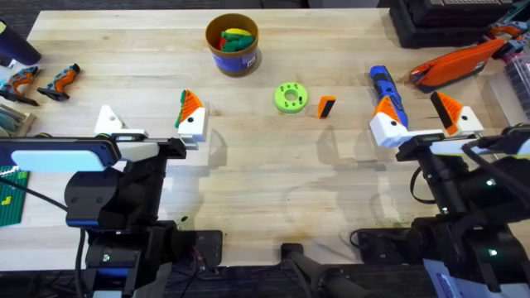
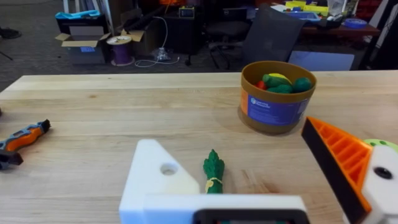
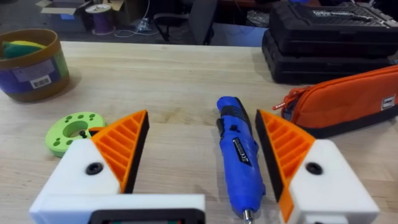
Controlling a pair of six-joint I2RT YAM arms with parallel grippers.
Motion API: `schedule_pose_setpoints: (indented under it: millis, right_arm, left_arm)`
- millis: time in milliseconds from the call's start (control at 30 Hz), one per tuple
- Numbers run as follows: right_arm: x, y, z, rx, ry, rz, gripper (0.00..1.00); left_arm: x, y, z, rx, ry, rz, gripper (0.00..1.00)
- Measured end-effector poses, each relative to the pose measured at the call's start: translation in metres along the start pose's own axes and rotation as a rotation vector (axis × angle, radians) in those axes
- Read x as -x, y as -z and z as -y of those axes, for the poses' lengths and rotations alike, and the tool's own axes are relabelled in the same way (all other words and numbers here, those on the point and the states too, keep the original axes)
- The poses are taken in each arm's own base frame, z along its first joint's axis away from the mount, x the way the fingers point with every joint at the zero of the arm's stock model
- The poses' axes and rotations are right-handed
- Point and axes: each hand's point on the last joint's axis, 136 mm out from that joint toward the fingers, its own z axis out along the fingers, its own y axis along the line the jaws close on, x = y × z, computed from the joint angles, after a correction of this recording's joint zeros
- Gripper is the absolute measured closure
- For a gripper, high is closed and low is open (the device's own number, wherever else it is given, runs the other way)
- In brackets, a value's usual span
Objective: Pick up the gripper from the table and insert it into the empty holder that is missing its gripper. Then pick up a screw, insert it into the mounting hole, and use the screwdriver to tighten it. Finally, clean up the table by picking up the vegetable and placing it into the bucket.
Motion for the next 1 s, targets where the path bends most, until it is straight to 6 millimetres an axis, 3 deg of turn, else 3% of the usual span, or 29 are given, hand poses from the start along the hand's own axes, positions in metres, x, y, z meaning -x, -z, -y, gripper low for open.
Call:
schedule_pose_setpoints:
  millis: [233,333,533,733,833,867,1000]
  right_arm:
    - [0.000,0.000,0.000,0.000,0.000,0.000,0.012]
    - [0.005,0.000,0.000,0.002,0.001,0.019,0.012]
    - [0.050,0.006,-0.011,0.060,0.012,0.180,0.010]
    - [0.109,0.032,-0.016,0.087,0.014,0.237,0.010]
    - [0.147,0.051,-0.018,0.094,0.010,0.172,0.012]
    - [0.151,0.048,-0.018,0.097,0.001,0.062,0.011]
    - [0.142,0.034,-0.018,0.097,-0.016,-0.141,0.010]
  left_arm:
    - [0.002,0.000,0.000,0.000,0.000,0.007,0.015]
    - [0.013,0.000,0.000,-0.001,0.006,0.054,0.015]
    - [0.032,0.005,0.000,-0.001,0.025,0.070,0.015]
    - [0.098,0.027,0.001,-0.002,0.029,0.116,0.016]
    - [0.125,0.036,0.000,0.005,0.032,-0.002,0.016]
    - [0.127,0.031,0.000,0.011,0.033,-0.131,0.015]
    - [0.116,0.016,0.000,0.016,0.034,-0.325,0.015]
